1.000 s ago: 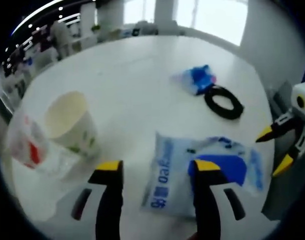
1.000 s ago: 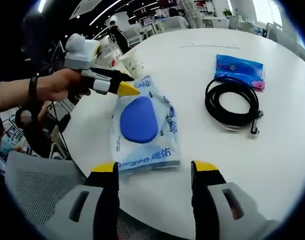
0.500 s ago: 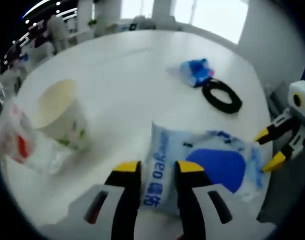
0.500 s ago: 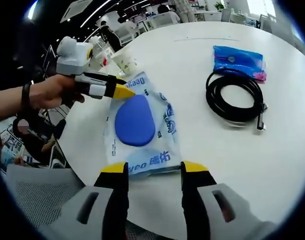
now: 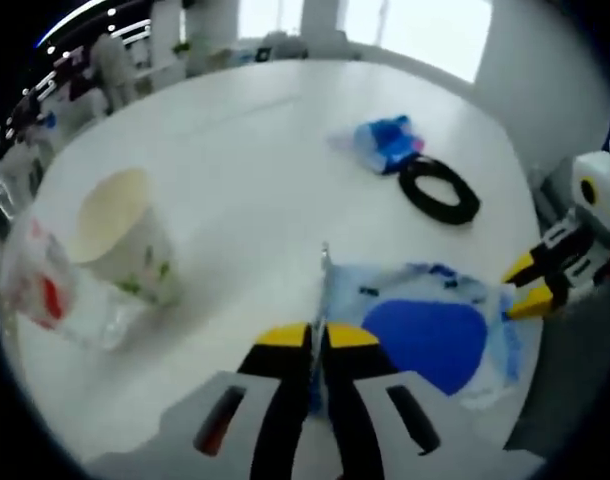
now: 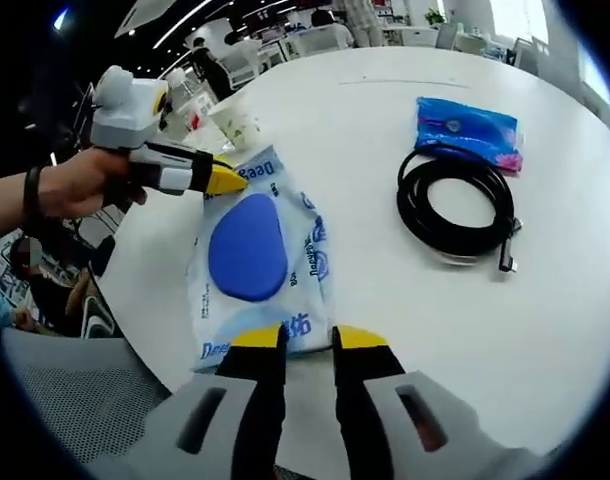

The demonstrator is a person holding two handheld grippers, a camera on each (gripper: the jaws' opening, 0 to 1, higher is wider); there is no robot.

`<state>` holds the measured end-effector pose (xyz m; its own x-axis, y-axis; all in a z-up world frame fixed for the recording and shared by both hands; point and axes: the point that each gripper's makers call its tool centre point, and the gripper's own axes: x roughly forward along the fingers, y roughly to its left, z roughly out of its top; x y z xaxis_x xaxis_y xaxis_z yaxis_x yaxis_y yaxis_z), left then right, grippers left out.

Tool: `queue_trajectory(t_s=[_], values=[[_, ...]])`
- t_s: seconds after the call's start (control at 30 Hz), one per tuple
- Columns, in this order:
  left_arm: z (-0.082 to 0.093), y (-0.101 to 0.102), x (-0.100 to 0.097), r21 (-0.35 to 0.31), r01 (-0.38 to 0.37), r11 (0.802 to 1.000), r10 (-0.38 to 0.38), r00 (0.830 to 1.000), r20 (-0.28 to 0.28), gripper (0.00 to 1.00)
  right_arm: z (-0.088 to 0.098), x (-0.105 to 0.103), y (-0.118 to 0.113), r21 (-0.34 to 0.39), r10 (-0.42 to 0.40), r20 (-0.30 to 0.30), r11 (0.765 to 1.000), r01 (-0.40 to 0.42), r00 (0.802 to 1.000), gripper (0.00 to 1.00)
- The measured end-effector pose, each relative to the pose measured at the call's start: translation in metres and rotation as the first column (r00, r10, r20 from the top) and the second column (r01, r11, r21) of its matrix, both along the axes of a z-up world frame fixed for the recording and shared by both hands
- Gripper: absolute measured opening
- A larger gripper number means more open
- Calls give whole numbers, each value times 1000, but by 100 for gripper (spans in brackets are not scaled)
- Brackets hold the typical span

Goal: Arrange the tabletop items into an orderly group along one side of the table until the central work area is clear of visible clutter.

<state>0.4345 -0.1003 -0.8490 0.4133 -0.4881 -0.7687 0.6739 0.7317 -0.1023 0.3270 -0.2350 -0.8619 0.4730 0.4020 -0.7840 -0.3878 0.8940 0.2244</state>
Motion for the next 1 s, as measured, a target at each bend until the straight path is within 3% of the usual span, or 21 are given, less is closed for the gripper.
queue_trajectory(t_s=[0.1,0.27,0.37,0.6,1.0], values=[[1,2,-2,8,-6,1000,6,1000,5,0,4,7,-4,6,-4,9,1000,4,1000,0],[1,12,-5,-8,-66,998,66,998,-1,0,3,8,-3,10,-6,7,1000,6,1000,0],[0,19,-6,-22,-119,993,119,993,-4,0,5,9,-5,4,-20,19,1000,20,1000,10],[-1,31,-10,-42,-218,975,218,976,-11,0,0,6,-5,26,-49,-20,998,49,999,30],[3,38,-23,-86,-323,942,323,946,-22,0,-8,0,13,77,-56,-78,995,62,995,28]])
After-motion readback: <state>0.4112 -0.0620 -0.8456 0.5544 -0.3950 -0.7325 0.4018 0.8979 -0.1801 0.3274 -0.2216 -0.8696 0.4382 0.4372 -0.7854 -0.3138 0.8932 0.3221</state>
